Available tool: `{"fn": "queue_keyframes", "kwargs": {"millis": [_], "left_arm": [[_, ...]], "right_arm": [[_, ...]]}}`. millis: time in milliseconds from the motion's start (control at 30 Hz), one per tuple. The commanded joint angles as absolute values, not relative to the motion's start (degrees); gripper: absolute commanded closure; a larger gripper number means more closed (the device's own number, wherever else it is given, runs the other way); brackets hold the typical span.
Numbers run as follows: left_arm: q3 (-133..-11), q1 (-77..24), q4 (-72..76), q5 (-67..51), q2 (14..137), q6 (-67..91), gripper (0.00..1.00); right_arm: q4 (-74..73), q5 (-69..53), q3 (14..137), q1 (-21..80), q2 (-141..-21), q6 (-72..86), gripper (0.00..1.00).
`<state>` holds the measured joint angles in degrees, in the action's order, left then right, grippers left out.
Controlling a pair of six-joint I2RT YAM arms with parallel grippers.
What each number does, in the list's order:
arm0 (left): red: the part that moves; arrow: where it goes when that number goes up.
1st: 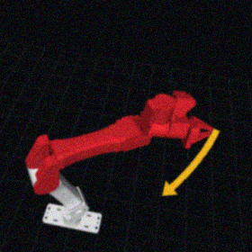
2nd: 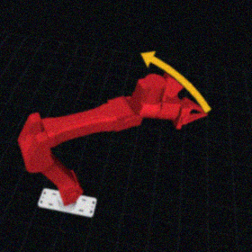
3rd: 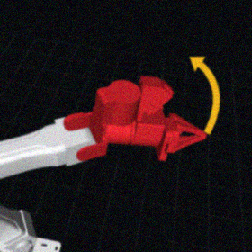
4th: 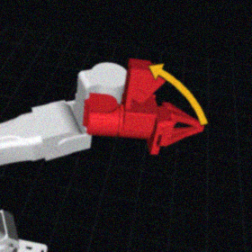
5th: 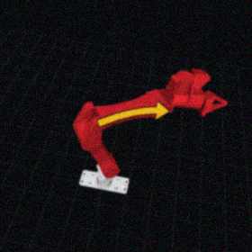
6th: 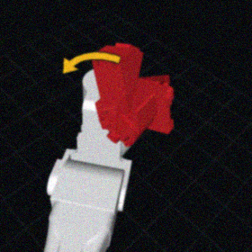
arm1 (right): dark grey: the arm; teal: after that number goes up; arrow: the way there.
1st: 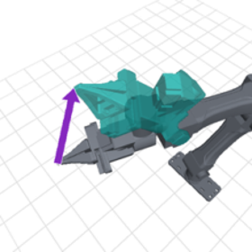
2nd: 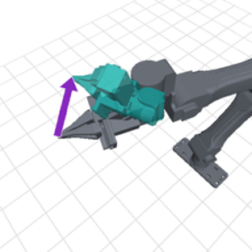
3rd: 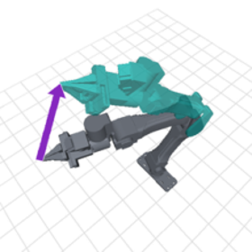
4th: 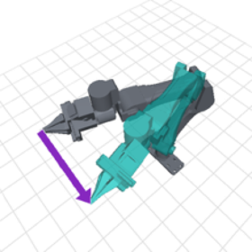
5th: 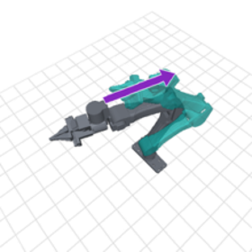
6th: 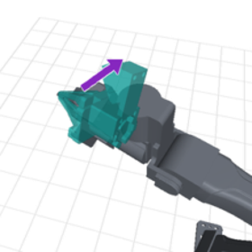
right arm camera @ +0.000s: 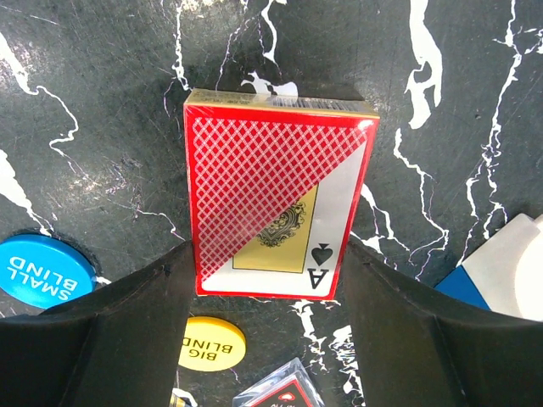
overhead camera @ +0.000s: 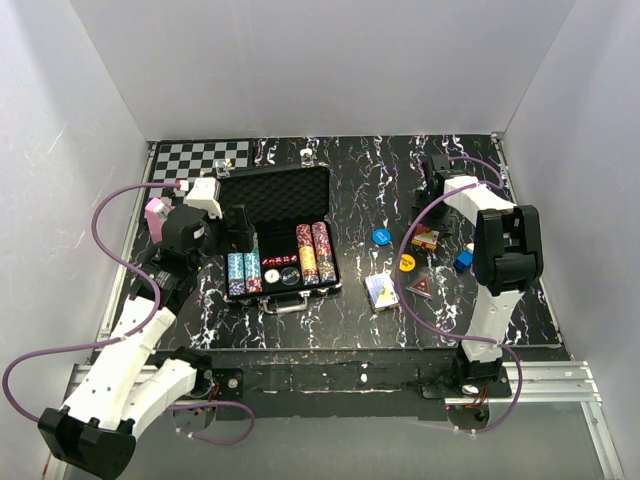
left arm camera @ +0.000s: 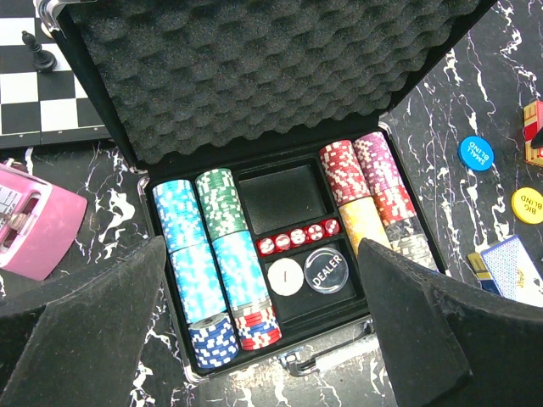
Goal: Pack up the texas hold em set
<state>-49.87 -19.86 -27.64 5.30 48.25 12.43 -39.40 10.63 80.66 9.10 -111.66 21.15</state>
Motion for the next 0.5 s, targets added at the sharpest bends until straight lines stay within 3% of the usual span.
{"fn": "queue_keyframes", "kwargs": {"millis": [0,167,467], "left_arm": [[-49.83,-19.6,-27.16,4.83,46.85,12.13,0.02],[-49.66,-19.6,-27.07,4.66,46.67,12.04,0.02],[-50.01,-19.6,-25.58,-4.29,49.3,13.97,0.02]], "right_arm": [[-42.1,12.22,80.69,9.84,-113.03,20.74,0.31],[-39.73,11.08,78.14,10.81,-109.79,19.34,0.53],[-37.71,10.9,74.45,17.83,-97.22,11.87,0.55]]}}
